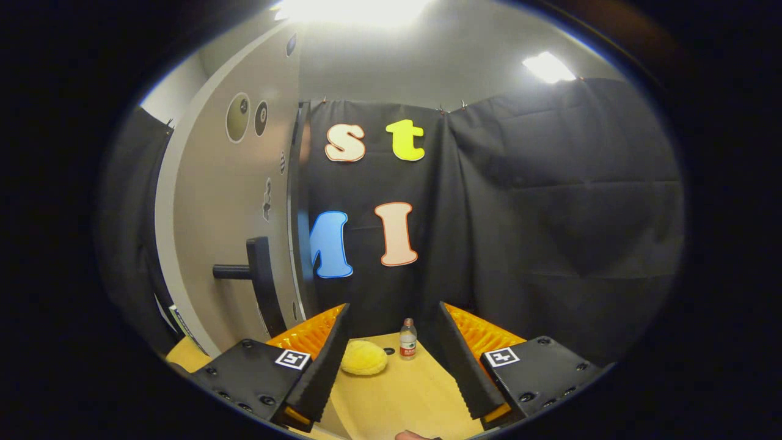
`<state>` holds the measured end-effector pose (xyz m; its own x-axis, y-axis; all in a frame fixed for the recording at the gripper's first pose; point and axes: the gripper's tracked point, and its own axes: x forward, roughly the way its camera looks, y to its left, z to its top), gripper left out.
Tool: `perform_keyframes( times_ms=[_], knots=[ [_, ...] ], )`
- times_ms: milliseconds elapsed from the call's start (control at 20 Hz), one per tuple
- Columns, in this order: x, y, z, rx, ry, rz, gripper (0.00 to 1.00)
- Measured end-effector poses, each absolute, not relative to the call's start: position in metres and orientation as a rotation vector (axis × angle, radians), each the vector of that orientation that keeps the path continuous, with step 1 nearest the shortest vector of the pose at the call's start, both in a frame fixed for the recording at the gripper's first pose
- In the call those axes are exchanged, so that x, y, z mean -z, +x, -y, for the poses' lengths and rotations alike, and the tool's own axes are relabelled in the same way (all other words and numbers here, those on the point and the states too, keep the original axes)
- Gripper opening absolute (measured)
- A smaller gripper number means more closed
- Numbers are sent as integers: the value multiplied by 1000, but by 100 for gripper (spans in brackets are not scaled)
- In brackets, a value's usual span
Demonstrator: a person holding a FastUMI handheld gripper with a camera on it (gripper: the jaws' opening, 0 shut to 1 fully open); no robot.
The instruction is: Open the shoe cabinet door, grab the shoes and put them into the shoe cabinet, then close the shoe cabinet door.
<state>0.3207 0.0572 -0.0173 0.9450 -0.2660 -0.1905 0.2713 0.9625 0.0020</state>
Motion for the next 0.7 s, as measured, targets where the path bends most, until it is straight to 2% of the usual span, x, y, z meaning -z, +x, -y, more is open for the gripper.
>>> perform_keyframes(
  times_ms=[700],
  knots=[
    [18, 345, -212, -43, 18, -202, 88]
  ],
)
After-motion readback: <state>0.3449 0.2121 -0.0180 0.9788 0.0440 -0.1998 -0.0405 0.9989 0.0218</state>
